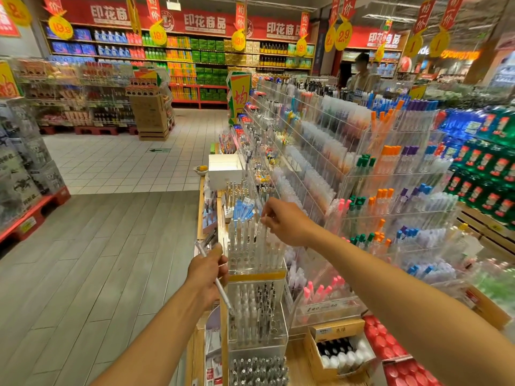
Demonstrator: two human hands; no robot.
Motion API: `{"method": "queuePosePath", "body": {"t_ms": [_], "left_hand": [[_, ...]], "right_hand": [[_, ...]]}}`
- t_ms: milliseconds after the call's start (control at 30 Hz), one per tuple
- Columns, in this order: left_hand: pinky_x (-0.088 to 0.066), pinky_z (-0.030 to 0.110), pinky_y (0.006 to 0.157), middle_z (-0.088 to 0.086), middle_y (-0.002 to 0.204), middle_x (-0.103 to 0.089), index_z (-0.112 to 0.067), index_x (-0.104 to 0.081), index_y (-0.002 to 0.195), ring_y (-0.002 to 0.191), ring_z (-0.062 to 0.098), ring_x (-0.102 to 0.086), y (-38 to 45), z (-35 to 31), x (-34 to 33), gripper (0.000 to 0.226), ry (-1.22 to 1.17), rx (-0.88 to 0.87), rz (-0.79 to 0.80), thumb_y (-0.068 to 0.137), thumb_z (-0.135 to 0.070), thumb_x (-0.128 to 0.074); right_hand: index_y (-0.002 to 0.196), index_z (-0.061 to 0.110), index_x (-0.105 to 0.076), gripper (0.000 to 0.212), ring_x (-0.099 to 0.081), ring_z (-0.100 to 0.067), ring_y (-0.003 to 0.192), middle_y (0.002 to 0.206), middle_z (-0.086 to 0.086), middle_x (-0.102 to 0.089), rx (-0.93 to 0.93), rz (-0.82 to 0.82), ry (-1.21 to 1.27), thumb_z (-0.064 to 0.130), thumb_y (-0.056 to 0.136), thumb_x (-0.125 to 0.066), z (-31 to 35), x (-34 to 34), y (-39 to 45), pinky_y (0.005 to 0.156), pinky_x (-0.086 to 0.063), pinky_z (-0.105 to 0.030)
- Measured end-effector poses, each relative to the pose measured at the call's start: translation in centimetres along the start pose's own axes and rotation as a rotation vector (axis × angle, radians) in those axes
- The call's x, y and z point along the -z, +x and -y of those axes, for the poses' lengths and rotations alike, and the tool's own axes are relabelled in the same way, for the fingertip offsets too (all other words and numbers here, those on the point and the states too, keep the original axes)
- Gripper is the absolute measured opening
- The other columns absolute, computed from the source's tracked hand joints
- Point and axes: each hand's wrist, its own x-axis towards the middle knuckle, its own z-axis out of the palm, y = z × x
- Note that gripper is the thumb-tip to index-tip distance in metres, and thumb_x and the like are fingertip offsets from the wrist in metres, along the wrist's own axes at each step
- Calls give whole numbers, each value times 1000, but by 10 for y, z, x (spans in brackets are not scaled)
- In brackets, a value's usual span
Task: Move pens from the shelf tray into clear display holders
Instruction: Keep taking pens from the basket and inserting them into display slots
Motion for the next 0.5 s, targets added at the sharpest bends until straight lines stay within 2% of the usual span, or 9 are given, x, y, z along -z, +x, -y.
{"method": "queuePosePath", "body": {"t_ms": [100, 200, 267, 400, 500], "left_hand": [[-40, 24, 48, 1, 70, -50, -9, -56, 96, 54, 11, -41, 2, 0, -2, 22, 51, -39, -1, 102, -30, -54], [-36, 29, 66, 5, 79, -48, -11, -57, 91, 66, 15, -39, 1, -3, -6, 29, 140, -90, -3, 102, -36, -50], [-33, 34, 71, 7, 86, -46, -12, -53, 88, 73, 18, -38, 2, -5, -7, 36, 264, -123, -19, 103, -44, -44], [-31, 29, 57, 7, 86, -45, -13, -43, 113, 66, 15, -36, 7, -8, -7, 39, 401, -216, -15, 103, -50, -35], [-39, 31, 60, 6, 85, -46, -10, -42, 121, 68, 18, -43, 15, -10, -6, 44, 462, -284, -33, 102, -50, -38]], "right_hand": [[93, 19, -47, 8, -51, -14, 70, 83, 2, -57, 7, -13, -12, 21, 100, -50, -5, -4, -1, 58, -38, -26], [93, 19, -50, 8, -51, -13, 72, 83, 3, -56, 16, 30, -60, 23, 99, -53, -9, -10, -3, 61, -40, -28], [94, 17, -56, 7, -50, -12, 77, 88, 4, -56, 49, 30, -99, 23, 97, -57, -11, -17, -5, 68, -43, -30], [100, 17, -66, 13, -44, -18, 102, 104, 2, -48, 108, -18, -209, 28, 95, -61, -14, -31, -5, 85, -40, -30], [101, 22, -69, 19, -38, -19, 106, 106, 5, -44, 91, -74, -260, 38, 92, -62, -18, -30, -7, 91, -39, -34]]}}
